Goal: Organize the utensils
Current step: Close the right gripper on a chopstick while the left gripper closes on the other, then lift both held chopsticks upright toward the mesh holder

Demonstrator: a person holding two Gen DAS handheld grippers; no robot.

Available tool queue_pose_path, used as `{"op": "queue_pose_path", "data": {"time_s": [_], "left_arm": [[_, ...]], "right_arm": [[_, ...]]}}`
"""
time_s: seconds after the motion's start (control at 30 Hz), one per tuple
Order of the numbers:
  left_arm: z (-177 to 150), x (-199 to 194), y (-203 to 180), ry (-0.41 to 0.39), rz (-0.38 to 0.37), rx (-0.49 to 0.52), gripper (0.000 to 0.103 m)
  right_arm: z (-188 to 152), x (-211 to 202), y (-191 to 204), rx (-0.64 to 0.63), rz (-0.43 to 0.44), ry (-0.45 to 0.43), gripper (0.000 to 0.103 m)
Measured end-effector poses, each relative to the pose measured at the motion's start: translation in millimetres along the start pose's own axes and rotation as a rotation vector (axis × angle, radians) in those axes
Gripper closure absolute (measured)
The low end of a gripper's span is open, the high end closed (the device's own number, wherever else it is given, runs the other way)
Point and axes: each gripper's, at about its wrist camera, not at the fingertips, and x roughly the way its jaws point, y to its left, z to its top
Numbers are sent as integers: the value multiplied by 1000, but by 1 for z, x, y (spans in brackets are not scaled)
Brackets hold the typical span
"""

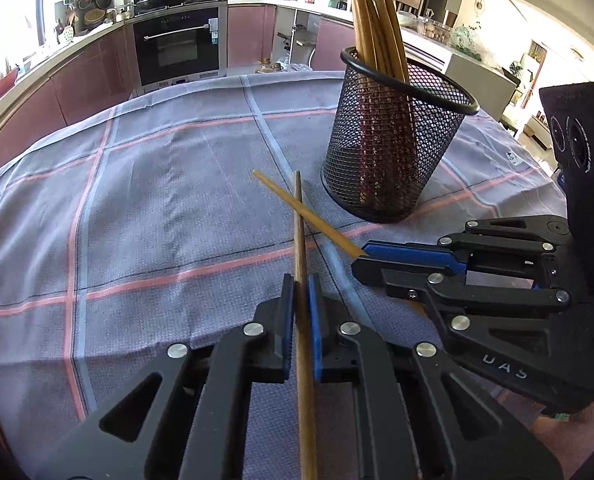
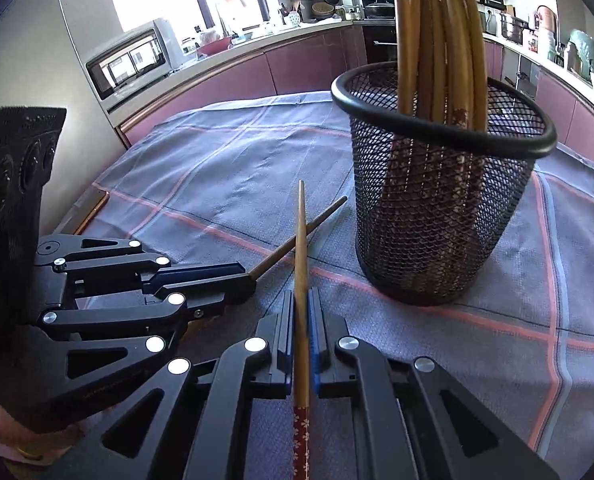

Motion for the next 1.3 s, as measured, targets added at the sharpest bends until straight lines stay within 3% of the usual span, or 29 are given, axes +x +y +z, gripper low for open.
{"op": "queue_pose_path", "data": {"time_s": [0.73,1.3], "left_arm": [[5,-51,7,-108,-77,-46,95],[6,-81,5,-166,-119,-57,95]], "right_arm": [[7,-54,3,-1,75,-138,97],[4,-69,-1,15,79,-180,97]]}}
